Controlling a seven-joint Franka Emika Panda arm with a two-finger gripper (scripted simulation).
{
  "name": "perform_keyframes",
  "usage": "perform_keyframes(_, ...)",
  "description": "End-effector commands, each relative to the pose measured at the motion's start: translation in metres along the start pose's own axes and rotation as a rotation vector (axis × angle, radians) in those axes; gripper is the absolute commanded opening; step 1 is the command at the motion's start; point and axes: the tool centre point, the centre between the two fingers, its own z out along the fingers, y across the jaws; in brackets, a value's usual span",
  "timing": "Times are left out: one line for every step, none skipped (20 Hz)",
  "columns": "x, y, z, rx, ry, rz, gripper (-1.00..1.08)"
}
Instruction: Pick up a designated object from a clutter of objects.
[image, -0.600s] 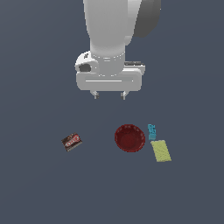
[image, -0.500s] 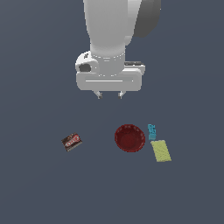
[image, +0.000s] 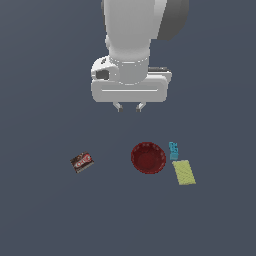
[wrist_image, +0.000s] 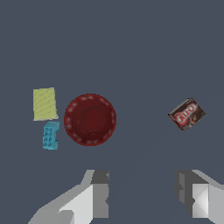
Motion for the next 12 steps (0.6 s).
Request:
perform_keyframes(0.0, 0.0, 0.001, -0.005, -0.001, 0.003, 0.28)
perform_keyframes(0.001, -0.001, 0.002, -0.008, -0.002, 0.006, 0.28)
perform_keyframes(0.001, -0.001, 0.003, -0.012, -0.003, 0.009, 0.28)
perform_keyframes(0.001, -0.001, 0.005, -0.017, -0.004, 0.012, 0.28)
perform_keyframes(0.002, -0.001, 0.006, -0.023, -0.005, 0.016, 0.28)
perform_keyframes(0.002, -0.002, 0.008, -0.029, -0.006, 0.02, 0.28)
perform_keyframes(0.003, -0.002, 0.009, -0.036, -0.008, 0.025, 0.28)
perform_keyframes(0.003, -0.002, 0.011, -0.044, -0.009, 0.031, 0.28)
perform_keyframes(0.004, -0.003, 0.014, -0.053, -0.01, 0.036, 0.28)
perform_keyframes(0.004, -0.003, 0.016, -0.062, -0.011, 0.043, 0.28)
perform_keyframes(0.005, -0.004, 0.019, -0.072, -0.013, 0.05, 0.28)
perform_keyframes(0.006, -0.005, 0.021, -0.083, -0.014, 0.057, 0.28)
